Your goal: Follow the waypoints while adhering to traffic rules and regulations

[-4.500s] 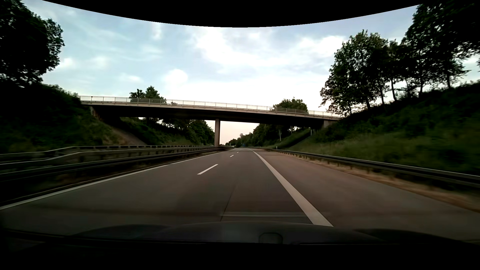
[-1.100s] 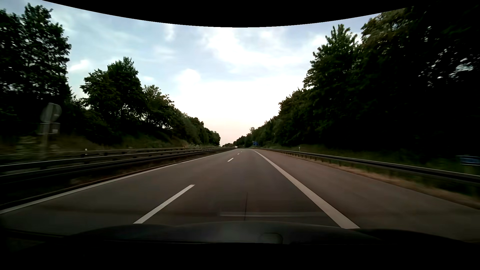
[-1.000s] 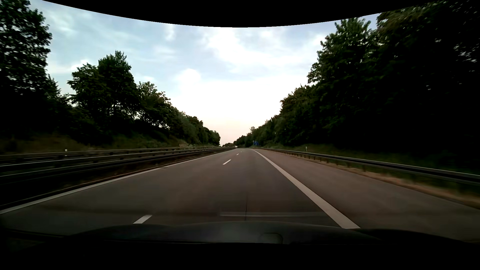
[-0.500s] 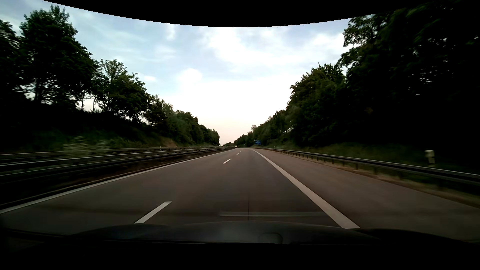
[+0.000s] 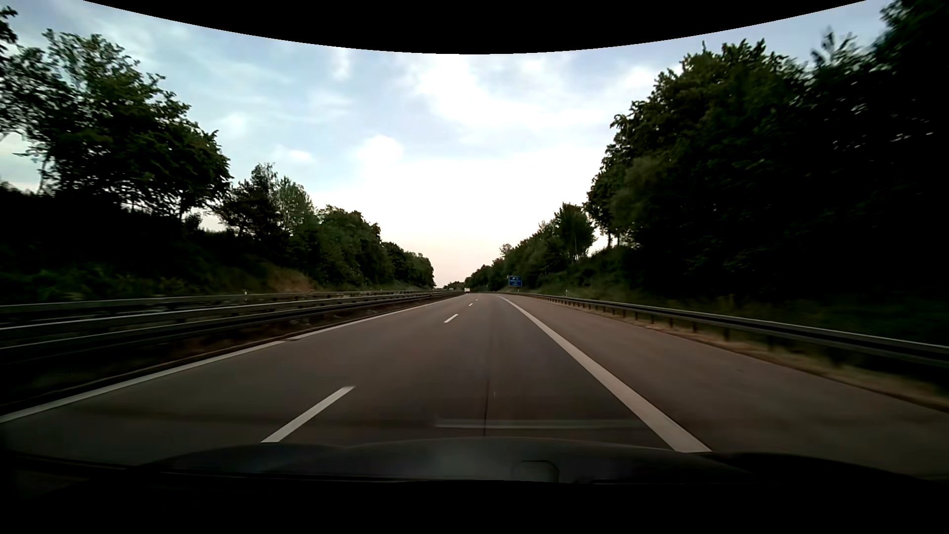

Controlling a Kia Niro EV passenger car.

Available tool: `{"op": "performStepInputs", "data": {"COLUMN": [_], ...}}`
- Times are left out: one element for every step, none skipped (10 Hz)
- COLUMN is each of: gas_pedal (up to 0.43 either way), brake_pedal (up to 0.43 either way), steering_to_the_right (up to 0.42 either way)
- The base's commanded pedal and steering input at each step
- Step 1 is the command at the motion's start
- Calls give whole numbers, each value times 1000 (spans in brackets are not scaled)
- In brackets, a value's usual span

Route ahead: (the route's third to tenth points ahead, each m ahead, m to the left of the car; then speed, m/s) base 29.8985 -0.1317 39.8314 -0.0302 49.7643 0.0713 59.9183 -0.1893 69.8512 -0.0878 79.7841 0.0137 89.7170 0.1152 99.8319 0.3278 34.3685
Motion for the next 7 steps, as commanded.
{"op": "performStepInputs", "data": {"gas_pedal": [311,311,311,319,319,331,331], "brake_pedal": [6,6,6,6,6,6,6], "steering_to_the_right": [-5,-5,-5,-4,-4,-4,-4]}}
